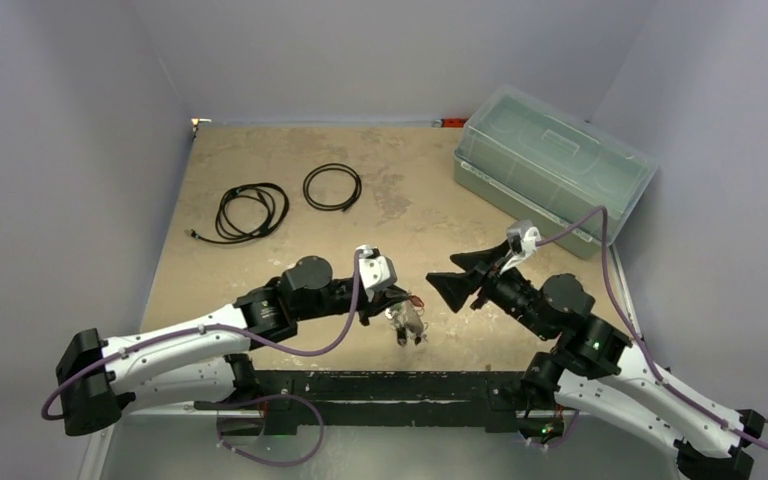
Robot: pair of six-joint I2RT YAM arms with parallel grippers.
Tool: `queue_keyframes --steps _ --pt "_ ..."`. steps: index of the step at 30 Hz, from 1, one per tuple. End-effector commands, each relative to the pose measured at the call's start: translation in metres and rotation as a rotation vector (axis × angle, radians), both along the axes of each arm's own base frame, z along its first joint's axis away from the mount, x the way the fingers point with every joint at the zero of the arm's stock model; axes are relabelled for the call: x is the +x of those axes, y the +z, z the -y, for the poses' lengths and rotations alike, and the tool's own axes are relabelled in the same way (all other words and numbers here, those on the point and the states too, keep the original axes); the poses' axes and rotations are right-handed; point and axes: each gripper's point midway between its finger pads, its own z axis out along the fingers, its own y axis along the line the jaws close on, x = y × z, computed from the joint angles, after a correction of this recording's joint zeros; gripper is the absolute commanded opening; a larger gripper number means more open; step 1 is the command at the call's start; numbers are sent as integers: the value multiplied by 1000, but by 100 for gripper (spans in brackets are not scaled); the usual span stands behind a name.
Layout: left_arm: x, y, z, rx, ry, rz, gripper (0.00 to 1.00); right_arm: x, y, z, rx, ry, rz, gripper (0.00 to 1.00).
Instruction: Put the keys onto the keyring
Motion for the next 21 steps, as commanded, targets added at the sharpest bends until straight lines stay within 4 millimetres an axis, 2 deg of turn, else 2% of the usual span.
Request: queue_keyframes --steps 1,3,7,11,17,21 --pt "-12 74 -3 -133 -48 60 0 -22 41 -10 99 148 193 76" --pt "-17 88 -9 -143 -62 73 0 -27 46 -13 117 185 235 76" --pt "-31 101 -20 -109 -123 108 0 -41 55 -24 133 285 313 73" --pt "-44 117 -34 -97 -184 185 0 -52 55 -40 126 393 358 70" --pt "-59 123 -52 -84 -243 271 0 -71 57 -64 122 573 399 67" --pt "-62 124 -57 -93 -250 295 0 -80 49 -77 101 675 390 62"
